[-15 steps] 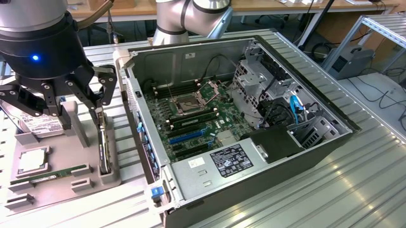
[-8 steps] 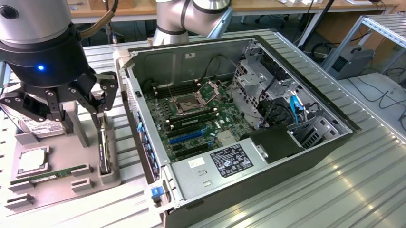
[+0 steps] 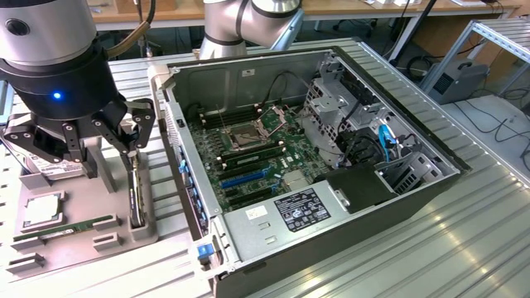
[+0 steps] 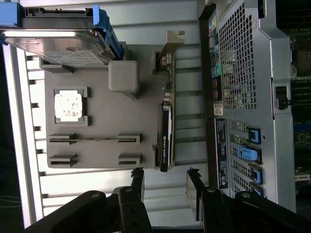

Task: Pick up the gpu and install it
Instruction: 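Pick up the gpu and move the gpu toward the slot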

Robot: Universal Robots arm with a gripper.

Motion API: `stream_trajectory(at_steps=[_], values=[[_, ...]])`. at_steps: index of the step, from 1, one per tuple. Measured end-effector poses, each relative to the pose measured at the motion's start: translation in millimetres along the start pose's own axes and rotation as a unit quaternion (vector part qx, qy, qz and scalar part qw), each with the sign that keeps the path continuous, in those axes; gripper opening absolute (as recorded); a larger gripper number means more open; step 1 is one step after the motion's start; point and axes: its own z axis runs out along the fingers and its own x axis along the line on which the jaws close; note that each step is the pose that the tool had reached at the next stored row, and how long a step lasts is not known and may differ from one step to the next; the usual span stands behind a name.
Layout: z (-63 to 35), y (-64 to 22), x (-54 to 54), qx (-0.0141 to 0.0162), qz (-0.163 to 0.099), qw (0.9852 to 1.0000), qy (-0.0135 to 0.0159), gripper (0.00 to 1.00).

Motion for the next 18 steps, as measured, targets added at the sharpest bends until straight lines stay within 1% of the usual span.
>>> stream_trajectory(at_steps=[9,13,17,18], values=[[1.2,0.0,0.0,0.0000,0.000,1.0000,0.0000,0.48],[5.0,-0.1,0.1,0.0000,0.000,1.0000,0.0000,0.48],[6.0,-0.1,0.1,0.0000,0.000,1.0000,0.0000,0.48],[12.1,-0.2,0.3,0.0000,0.000,1.0000,0.0000,0.48]])
